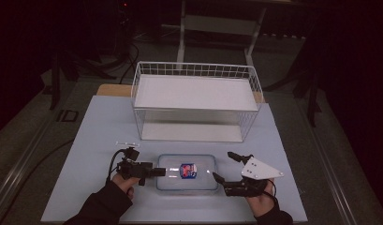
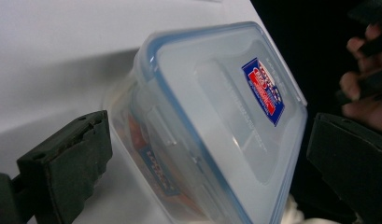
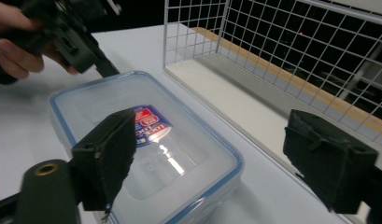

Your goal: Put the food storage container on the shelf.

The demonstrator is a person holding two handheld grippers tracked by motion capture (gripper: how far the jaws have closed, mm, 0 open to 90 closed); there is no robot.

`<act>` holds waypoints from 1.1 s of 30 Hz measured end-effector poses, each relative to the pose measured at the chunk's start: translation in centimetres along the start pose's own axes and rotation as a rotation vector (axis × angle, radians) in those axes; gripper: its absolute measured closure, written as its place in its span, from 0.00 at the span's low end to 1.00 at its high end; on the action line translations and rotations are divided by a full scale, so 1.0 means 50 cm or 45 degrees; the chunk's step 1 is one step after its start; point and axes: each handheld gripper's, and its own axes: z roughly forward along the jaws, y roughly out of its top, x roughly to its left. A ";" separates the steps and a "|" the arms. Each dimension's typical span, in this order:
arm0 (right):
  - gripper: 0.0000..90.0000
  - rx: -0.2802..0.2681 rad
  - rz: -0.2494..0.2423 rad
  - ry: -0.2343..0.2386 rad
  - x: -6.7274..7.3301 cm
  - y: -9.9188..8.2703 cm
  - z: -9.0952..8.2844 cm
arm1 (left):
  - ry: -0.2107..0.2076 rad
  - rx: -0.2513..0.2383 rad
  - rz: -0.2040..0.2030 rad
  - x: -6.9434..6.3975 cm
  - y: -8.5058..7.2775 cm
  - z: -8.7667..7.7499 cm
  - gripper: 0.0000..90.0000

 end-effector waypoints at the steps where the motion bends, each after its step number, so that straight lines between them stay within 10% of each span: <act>1: 0.20 0.000 0.000 0.000 0.000 0.000 0.000 | 0.000 0.000 0.000 0.000 0.000 0.000 0.06; 14: 0.11 0.200 0.247 0.091 -0.033 -0.034 0.024 | -0.189 0.084 -0.279 0.052 -0.016 0.004 0.45; 24: 0.14 0.317 0.621 0.279 -0.072 -0.070 0.051 | -0.188 0.075 -0.176 0.042 -0.010 -0.012 0.59; 33: 0.20 0.381 0.782 0.402 -0.075 -0.089 0.069 | -0.171 0.076 -0.005 0.010 -0.020 -0.026 0.64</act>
